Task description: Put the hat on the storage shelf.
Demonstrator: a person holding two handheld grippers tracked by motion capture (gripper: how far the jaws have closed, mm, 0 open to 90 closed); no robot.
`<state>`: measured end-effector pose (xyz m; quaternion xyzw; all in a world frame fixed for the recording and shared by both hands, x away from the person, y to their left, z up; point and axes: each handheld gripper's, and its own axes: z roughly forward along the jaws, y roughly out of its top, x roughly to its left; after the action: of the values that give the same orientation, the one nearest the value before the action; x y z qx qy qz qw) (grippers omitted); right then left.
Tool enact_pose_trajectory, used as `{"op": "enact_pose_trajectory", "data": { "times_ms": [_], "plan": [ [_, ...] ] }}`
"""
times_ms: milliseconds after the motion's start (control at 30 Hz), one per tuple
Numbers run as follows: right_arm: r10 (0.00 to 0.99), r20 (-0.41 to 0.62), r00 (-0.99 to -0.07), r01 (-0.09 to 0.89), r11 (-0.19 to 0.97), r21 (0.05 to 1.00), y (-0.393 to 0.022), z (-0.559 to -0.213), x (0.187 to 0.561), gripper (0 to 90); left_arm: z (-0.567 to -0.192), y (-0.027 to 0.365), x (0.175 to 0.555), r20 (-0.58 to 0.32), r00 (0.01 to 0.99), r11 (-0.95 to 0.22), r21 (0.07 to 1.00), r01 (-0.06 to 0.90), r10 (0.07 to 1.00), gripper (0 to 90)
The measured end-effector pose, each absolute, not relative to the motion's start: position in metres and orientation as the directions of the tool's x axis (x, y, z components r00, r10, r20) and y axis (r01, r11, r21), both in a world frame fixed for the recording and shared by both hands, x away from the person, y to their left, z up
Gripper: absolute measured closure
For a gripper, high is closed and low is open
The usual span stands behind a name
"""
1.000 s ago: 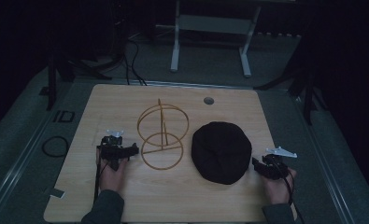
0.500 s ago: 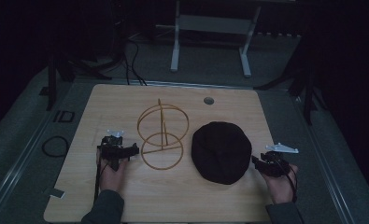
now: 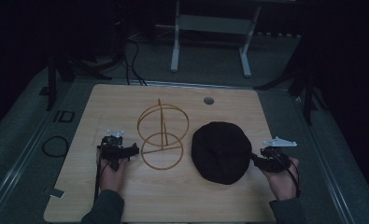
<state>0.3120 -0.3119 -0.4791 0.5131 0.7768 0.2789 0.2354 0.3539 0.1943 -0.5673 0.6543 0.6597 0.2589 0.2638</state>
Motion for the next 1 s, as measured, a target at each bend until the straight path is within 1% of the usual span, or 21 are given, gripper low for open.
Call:
{"op": "enact_pose_trajectory", "data": {
  "times_ms": [333,1000],
  "plan": [
    [0.905,-0.123,-0.406,0.661,0.384,0.644,-0.302,-0.470,0.320,49.9,-0.567,0.194,0.354,-0.008,-0.003,0.008,0.686,0.728,1.000,1.2],
    [0.870,-0.158,-0.467,0.642,0.456,0.617,-0.292,-0.456,0.330,46.9,-0.567,0.194,0.354,-0.008,-0.003,0.008,0.686,0.728,1.000,1.2]
  ]
}}
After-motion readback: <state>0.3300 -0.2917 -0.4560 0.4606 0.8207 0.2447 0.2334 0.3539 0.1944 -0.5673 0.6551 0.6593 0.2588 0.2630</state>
